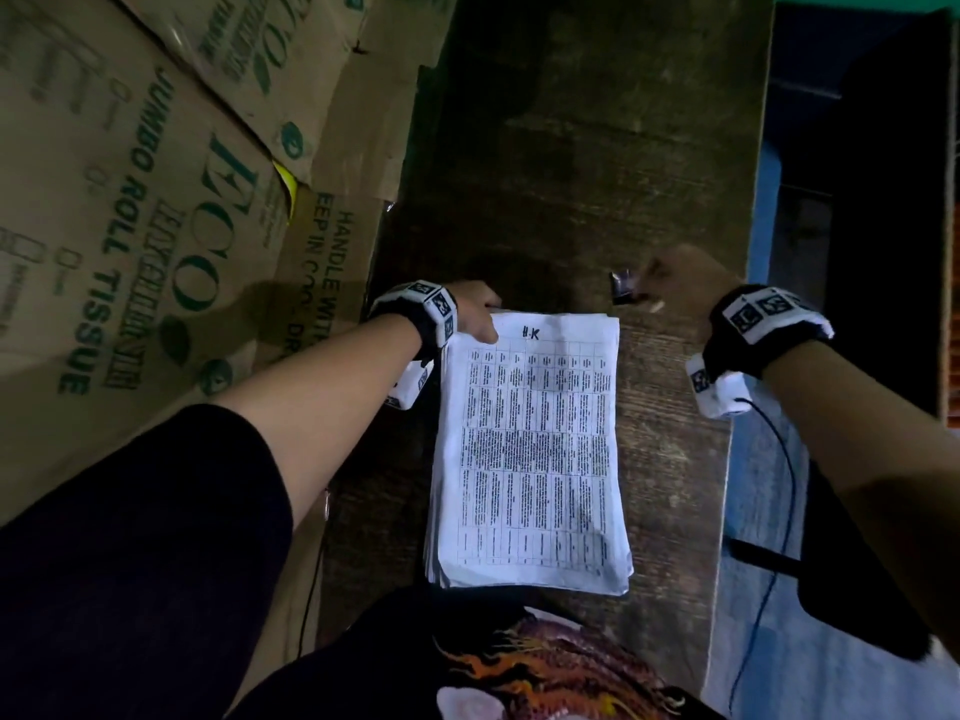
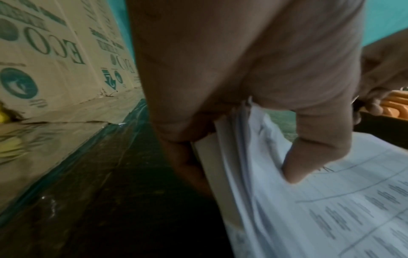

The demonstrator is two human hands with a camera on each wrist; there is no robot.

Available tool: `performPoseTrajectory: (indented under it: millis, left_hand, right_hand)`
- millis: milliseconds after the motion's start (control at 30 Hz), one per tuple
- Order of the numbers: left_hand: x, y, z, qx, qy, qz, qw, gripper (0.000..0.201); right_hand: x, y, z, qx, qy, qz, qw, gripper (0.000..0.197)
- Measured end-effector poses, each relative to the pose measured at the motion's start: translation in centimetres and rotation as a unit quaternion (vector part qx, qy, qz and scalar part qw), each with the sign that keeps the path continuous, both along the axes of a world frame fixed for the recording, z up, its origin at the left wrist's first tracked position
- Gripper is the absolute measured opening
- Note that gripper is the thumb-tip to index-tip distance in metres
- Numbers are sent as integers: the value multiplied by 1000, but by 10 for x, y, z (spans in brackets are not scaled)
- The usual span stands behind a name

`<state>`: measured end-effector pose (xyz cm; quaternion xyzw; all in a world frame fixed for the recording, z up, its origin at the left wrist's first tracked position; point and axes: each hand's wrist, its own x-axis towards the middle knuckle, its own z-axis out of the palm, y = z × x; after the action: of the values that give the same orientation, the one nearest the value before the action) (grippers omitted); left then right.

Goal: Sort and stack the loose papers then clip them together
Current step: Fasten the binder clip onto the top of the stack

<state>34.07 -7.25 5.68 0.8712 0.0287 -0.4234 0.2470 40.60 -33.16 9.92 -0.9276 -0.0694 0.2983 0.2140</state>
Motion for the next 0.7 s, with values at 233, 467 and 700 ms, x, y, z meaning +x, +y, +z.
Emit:
performPoseTrajectory:
  millis: [233, 467, 700]
  left_hand:
    - [-12, 4, 16, -39, -57, 12, 998, 52]
    - [-24, 8, 24, -76, -79, -1, 994, 26]
    - [-25, 1, 31, -40, -87, -50, 994, 35]
  right_hand:
    - [-14, 71, 11, -39, -15, 194, 980, 35]
    - [-24, 94, 19, -135, -70, 341, 928, 23]
    - [-30, 97, 38, -194, -94, 438, 873, 23]
